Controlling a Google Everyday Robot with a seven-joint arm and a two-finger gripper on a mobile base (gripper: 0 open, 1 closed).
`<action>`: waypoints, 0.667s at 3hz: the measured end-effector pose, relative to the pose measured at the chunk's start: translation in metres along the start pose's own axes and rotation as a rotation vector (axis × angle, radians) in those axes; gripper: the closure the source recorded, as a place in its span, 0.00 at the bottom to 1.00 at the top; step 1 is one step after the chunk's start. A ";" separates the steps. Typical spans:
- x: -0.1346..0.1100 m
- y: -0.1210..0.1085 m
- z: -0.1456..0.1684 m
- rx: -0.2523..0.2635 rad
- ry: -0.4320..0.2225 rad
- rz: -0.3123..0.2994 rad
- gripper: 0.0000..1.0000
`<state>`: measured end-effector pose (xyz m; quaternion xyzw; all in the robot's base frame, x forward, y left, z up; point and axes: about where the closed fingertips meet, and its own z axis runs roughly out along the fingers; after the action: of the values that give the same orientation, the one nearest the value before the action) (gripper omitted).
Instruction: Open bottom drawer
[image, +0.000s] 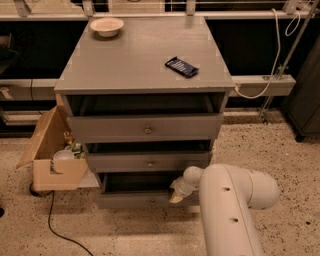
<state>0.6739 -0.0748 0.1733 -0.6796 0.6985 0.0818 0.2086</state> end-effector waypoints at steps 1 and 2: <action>0.000 0.000 0.000 0.000 0.000 0.000 0.00; 0.000 0.000 0.000 -0.001 0.000 0.000 0.00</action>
Offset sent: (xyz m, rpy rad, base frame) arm 0.0005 0.0001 -0.0010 -0.0018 0.0040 0.0051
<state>0.6736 -0.0746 0.1728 -0.6798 0.6984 0.0822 0.2082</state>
